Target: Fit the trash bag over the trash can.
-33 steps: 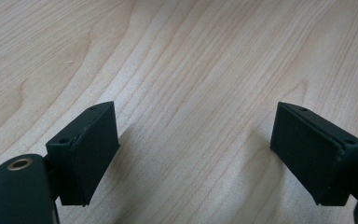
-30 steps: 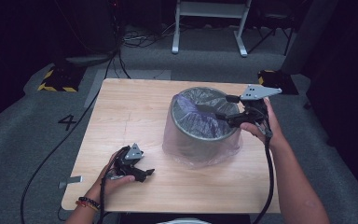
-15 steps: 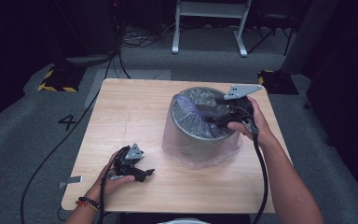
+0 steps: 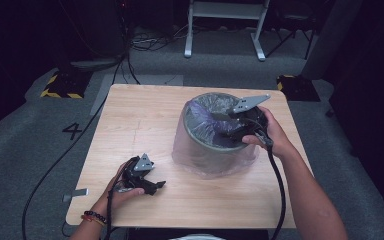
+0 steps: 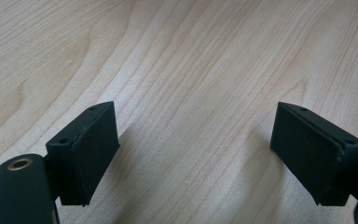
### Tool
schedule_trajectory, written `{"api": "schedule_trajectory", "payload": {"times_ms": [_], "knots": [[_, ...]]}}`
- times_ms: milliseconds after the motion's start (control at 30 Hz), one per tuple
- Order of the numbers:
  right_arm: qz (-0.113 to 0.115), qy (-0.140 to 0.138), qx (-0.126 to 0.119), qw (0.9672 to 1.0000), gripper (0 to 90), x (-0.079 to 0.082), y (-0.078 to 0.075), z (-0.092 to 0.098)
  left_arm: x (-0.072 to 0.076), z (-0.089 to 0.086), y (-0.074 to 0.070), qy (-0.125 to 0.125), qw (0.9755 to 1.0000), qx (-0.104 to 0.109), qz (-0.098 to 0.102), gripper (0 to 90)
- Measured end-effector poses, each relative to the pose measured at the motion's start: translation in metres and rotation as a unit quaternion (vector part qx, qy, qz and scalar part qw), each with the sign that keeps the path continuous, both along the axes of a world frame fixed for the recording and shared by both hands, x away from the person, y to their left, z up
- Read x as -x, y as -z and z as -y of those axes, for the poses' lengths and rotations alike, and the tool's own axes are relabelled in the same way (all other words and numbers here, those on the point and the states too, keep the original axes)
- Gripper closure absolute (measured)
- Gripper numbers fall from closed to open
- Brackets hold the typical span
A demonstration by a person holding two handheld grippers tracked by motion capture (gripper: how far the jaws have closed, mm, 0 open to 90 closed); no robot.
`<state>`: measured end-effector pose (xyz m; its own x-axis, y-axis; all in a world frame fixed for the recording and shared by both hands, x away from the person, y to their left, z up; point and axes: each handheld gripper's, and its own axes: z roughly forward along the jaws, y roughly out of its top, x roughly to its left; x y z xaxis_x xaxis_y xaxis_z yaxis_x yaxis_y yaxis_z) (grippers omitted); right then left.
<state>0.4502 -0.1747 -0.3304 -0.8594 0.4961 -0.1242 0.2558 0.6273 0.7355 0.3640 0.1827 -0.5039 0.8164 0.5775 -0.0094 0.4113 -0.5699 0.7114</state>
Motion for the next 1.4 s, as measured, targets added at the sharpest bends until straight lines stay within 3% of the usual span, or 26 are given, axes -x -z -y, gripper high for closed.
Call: {"api": "schedule_trajectory", "payload": {"times_ms": [300, 433, 600, 833, 1100, 1400], "knots": [[-0.025, 0.014, 0.028, 0.9992, 21.5, -0.006, 0.003, -0.004, 0.0, 0.0, 0.0, 0.0, 1.0, 0.0, 0.0, 14.7], [-0.037, 0.01, 0.042, 0.9984, 26.6, -0.007, 0.003, -0.006, 0.0, 0.0, 0.0, 0.0, 1.0, 0.0, 0.0, 14.7], [-0.062, 0.012, 0.066, 0.9958, 22.7, -0.011, 0.004, -0.01, 0.0, 0.0, 0.0, 0.0, 1.0, 0.0, 0.0, 14.7], [-0.079, 0.006, 0.083, 0.9934, 21.3, -0.014, 0.004, -0.012, 0.0, 0.0, 0.0, 0.0, 1.0, 0.0, 0.0, 14.7], [-0.097, 0.013, 0.084, 0.9916, 20.8, -0.016, 0.004, -0.012, 0.0, 0.0, 0.0, 0.0, 1.0, 0.0, 0.0, 14.7], [-0.094, 0.029, 0.085, 0.9914, 21.0, -0.017, 0.005, -0.013, 0.0, 0.0, 0.0, 0.0, 1.0, 0.0, 0.0, 14.7]]}}
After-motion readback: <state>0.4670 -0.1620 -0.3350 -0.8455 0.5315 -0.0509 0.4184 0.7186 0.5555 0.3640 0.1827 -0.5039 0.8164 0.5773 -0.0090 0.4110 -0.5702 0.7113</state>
